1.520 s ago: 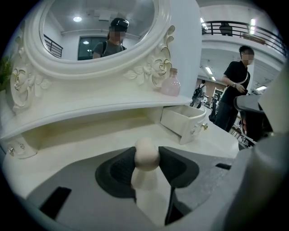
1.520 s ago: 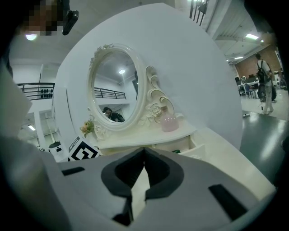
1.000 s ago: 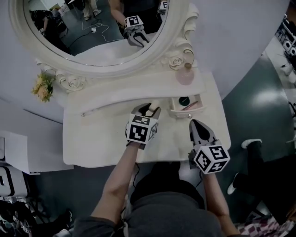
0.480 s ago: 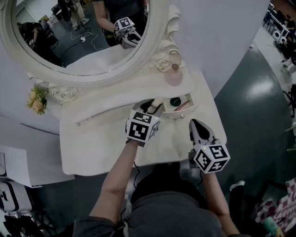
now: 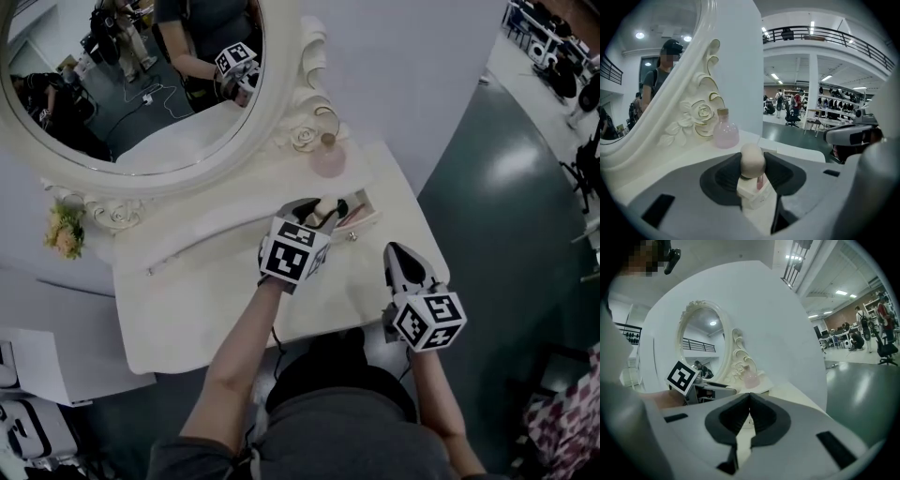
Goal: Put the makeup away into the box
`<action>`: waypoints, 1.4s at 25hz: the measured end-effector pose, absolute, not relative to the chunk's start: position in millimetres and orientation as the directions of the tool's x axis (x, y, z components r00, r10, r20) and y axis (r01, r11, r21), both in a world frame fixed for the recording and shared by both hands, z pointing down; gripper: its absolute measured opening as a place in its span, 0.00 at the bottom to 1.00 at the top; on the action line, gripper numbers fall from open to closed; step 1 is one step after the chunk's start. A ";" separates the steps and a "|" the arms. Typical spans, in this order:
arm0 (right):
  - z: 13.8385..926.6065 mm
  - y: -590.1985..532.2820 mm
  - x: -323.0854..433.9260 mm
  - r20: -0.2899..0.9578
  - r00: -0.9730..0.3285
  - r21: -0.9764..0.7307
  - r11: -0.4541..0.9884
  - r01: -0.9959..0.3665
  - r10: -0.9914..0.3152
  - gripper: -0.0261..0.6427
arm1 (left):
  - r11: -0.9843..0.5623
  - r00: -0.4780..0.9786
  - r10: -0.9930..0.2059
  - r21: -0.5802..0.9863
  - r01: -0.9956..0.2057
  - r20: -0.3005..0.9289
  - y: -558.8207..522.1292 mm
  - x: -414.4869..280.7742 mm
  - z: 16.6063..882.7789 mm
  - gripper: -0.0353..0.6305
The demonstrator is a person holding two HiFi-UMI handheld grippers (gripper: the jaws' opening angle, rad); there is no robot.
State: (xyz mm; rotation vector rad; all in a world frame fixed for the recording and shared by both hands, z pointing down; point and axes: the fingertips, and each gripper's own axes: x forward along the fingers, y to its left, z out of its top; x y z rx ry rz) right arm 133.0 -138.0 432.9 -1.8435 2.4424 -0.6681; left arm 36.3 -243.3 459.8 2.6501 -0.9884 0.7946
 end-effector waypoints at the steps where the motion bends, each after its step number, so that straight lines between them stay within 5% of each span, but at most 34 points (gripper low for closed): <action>1: 433.1 -136.6 135.9 0.244 -0.297 -0.338 0.206 -0.918 -0.923 0.05 | -0.765 0.638 -0.536 0.001 -0.644 0.553 -243.3 41.5 460.2 0.28; 35: 446.7 -124.2 184.1 0.282 -0.146 -0.356 0.038 -0.934 -0.948 0.05 | -0.873 0.616 -0.352 -0.009 -0.488 0.704 -254.0 105.9 515.9 0.29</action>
